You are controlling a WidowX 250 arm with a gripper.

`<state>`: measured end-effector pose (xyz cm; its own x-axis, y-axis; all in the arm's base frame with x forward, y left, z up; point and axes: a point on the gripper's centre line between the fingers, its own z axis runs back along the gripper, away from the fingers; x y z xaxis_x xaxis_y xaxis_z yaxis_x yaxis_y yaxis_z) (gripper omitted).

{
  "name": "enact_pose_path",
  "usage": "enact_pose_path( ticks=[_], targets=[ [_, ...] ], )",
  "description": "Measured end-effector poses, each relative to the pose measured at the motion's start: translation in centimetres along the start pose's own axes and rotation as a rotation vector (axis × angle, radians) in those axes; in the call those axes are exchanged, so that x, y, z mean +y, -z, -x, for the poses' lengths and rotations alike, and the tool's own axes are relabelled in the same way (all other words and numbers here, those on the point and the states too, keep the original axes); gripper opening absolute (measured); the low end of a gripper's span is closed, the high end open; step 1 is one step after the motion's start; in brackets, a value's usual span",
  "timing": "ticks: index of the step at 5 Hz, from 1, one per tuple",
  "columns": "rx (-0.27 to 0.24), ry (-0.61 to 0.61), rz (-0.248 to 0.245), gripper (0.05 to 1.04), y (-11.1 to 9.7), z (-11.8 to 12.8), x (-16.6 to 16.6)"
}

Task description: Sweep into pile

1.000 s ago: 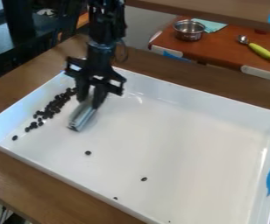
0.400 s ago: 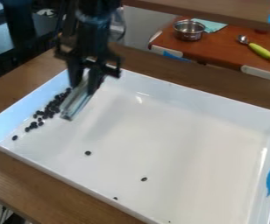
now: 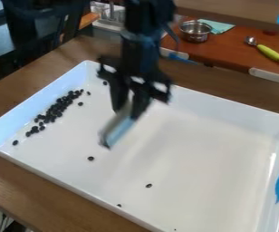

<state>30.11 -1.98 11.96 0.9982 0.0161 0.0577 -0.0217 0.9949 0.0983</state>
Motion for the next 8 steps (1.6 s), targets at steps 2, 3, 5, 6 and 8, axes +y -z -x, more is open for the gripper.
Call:
enact_pose_path(
  ticks=[2, 3, 5, 6, 8],
  targets=[
    [0.042, -0.006, -0.117, 0.352, 5.0, 0.8, 1.5],
    [0.057, -0.051, -0.142, 0.352, 5.5, 0.7, 3.5],
    [0.071, -0.082, -0.204, 0.352, 6.0, 1.5, 7.4],
    [0.053, -0.091, -0.286, 0.352, 6.1, 1.5, 9.7],
    [0.003, -0.119, -0.422, 0.352, 6.1, 1.7, 12.1]
  ],
)
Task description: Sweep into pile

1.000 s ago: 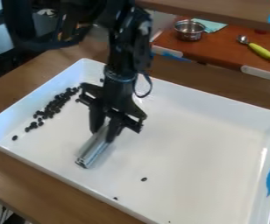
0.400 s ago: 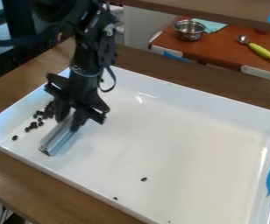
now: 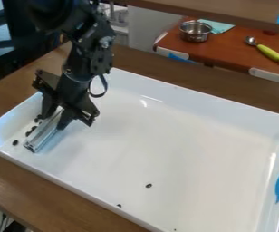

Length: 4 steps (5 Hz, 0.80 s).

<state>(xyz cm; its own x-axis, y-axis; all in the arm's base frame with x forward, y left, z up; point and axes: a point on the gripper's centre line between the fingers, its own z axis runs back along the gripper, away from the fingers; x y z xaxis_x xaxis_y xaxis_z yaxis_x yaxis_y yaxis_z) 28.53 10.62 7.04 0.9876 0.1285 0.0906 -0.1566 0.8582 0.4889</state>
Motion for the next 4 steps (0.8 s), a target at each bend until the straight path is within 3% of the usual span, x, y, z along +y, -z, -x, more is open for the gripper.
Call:
enact_pose_path(
  ticks=[2, 3, 4],
  targets=[
    [-0.058, -0.011, 0.222, 0.352, -7.6, -1.1, -2.1],
    [-0.076, 0.005, 0.304, 0.352, -10.6, -2.1, -4.7],
    [-0.016, 0.074, 0.356, 0.352, -10.8, -2.2, -8.9]
  ],
)
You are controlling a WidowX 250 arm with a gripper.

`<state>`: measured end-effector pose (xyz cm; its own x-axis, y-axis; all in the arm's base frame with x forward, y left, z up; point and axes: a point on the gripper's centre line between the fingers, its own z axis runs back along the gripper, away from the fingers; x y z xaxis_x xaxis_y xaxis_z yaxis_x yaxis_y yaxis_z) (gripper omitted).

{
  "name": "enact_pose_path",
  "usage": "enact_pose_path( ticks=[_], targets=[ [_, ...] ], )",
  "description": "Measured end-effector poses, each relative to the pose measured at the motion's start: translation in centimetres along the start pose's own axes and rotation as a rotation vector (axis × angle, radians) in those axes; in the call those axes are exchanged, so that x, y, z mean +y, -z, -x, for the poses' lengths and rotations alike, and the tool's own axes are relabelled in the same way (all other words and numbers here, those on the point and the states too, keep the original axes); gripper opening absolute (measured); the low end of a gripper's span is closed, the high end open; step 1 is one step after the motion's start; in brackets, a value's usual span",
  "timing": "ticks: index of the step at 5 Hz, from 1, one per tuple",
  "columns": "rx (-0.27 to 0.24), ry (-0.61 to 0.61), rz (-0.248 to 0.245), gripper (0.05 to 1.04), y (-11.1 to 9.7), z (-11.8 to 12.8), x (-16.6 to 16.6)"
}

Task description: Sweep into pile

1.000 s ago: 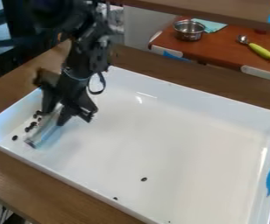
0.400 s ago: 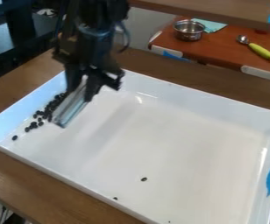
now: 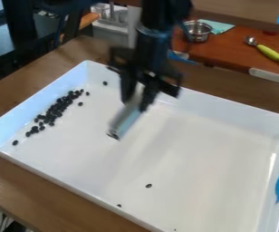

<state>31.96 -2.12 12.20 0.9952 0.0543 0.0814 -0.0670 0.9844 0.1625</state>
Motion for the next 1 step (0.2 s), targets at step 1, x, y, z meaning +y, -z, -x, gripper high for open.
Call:
enact_pose_path(
  ticks=[1],
  targets=[
    [0.024, 0.026, 0.074, 0.352, 1.9, -0.26, -3.32]
  ],
)
